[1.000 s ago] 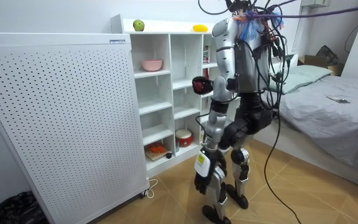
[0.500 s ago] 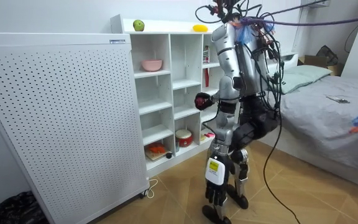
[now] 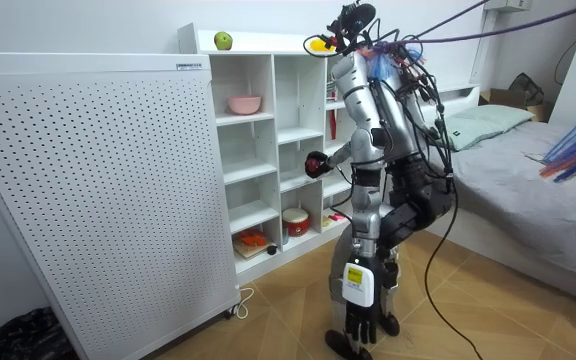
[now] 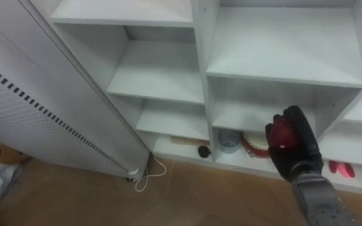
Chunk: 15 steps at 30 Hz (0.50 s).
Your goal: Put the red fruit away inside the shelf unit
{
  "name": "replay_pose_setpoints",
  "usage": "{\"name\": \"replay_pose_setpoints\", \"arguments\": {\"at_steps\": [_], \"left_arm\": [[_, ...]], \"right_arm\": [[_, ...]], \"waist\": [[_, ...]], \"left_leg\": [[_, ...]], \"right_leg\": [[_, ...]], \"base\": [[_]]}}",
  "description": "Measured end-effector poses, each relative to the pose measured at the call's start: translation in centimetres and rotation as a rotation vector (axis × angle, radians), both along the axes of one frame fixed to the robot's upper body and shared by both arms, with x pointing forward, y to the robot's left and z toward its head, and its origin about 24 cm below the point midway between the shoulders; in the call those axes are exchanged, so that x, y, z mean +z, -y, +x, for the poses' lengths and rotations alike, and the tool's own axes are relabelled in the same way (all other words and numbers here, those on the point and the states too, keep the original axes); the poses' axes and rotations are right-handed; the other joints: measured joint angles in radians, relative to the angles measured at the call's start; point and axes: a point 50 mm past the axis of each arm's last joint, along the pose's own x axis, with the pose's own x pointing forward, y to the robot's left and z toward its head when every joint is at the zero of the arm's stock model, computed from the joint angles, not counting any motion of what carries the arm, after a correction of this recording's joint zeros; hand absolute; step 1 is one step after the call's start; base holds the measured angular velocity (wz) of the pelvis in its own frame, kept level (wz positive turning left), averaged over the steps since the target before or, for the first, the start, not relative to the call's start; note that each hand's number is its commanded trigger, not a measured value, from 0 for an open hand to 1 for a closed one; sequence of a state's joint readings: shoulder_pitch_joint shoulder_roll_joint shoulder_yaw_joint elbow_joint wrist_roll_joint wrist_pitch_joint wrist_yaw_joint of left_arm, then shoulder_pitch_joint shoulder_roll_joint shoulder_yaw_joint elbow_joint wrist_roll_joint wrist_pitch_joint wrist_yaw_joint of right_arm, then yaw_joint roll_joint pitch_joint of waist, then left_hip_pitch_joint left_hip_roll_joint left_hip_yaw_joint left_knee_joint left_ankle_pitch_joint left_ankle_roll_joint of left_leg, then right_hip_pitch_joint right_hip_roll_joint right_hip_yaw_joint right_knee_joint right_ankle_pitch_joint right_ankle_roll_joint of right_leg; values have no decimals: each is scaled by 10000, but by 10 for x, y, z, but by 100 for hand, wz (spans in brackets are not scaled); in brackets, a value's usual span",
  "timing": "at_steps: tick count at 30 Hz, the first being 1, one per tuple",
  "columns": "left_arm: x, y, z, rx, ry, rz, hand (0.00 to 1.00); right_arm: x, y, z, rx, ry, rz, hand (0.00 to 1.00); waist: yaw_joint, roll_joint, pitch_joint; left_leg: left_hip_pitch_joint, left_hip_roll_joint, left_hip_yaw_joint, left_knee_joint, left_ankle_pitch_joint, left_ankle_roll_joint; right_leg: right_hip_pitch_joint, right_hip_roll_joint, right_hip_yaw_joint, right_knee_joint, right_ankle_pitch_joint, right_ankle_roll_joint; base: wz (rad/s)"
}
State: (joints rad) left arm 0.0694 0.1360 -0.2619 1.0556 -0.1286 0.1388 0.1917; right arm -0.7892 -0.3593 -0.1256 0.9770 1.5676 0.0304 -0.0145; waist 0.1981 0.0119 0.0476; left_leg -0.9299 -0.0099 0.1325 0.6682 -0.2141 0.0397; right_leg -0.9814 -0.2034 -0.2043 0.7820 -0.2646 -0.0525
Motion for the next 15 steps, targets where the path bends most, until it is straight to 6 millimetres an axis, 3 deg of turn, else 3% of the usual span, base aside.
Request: {"name": "replay_pose_setpoints", "arguments": {"at_steps": [3, 6, 7, 8, 9, 15], "left_arm": [[2, 1, 5, 135, 326, -165, 0], [3, 3, 8, -106, 560, -222, 0], [4, 3, 10, -134, 668, -222, 0], [5, 3, 12, -151, 785, -217, 0], [5, 3, 13, -159, 846, -215, 0], [7, 2, 14, -143, 1179, -121, 0]], "right_arm": [[12, 2, 5, -242, 161, 145, 100], [23, 4, 8, -581, 131, 120, 100], [31, 3, 11, -675, 203, 138, 73], [40, 3, 13, -799, 314, 150, 4], [44, 4, 14, -866, 348, 149, 0], [65, 18, 14, -1622, 601, 19, 0]], "waist": [[130, 93, 38], [261, 135, 23], [269, 140, 19], [267, 146, 15], [272, 147, 15], [303, 152, 7]], "left_leg": [[-253, 36, -9, 247, -76, 60], [-401, 0, 8, 372, -118, 108], [-500, -11, 28, 431, -129, 127], [-580, -14, 53, 468, -131, 133], [-604, -18, 59, 501, -131, 135], [-678, -21, 52, 647, -165, 175]], "right_leg": [[-198, -16, -23, 143, -27, -7], [-381, -91, 33, 317, -65, 17], [-500, -125, 58, 400, -80, 20], [-584, -151, 59, 447, -80, 19], [-608, -166, 59, 483, -89, 19], [-631, -197, 36, 575, -122, 30]], "base": [[1], [0], [3], [4], [4], [1]]}}
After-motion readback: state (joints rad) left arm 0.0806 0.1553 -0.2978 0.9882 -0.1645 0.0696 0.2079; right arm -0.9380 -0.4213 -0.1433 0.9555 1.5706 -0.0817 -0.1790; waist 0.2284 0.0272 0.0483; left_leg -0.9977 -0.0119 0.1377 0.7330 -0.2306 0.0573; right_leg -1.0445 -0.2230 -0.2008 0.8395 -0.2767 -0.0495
